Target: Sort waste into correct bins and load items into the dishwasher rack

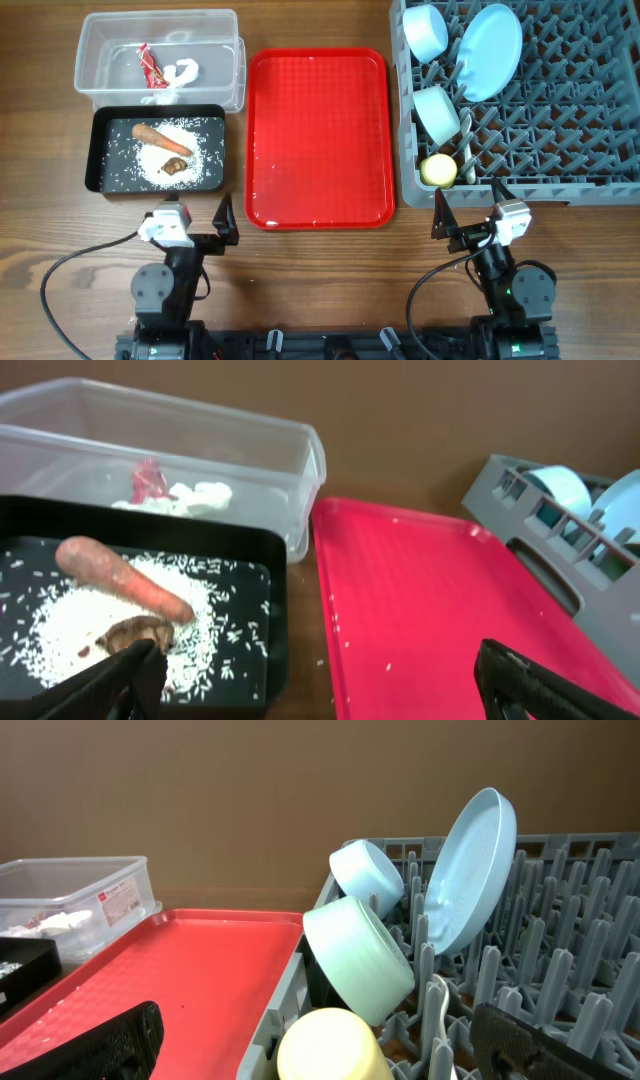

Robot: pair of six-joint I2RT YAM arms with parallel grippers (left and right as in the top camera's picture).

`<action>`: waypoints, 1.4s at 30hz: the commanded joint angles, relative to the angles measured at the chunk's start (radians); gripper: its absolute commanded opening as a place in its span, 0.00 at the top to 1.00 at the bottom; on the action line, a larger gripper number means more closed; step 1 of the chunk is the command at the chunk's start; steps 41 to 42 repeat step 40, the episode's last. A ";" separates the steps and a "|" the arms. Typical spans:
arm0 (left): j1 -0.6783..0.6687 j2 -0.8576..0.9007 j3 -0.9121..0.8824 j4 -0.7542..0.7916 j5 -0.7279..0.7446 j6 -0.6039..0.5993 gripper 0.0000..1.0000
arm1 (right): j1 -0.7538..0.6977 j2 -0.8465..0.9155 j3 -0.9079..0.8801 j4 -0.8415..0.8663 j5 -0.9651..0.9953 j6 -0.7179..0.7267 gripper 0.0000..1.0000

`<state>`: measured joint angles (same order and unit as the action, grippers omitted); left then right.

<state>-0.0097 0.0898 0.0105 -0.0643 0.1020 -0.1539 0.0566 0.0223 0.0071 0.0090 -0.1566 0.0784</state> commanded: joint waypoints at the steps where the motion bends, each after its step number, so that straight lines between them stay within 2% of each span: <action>1: 0.008 -0.070 -0.004 -0.008 -0.006 0.008 0.00 | 0.006 -0.005 -0.002 0.005 -0.014 0.010 0.00; 42: 0.008 -0.087 -0.004 -0.005 -0.006 0.009 0.00 | 0.006 -0.005 -0.002 0.005 -0.014 0.010 0.00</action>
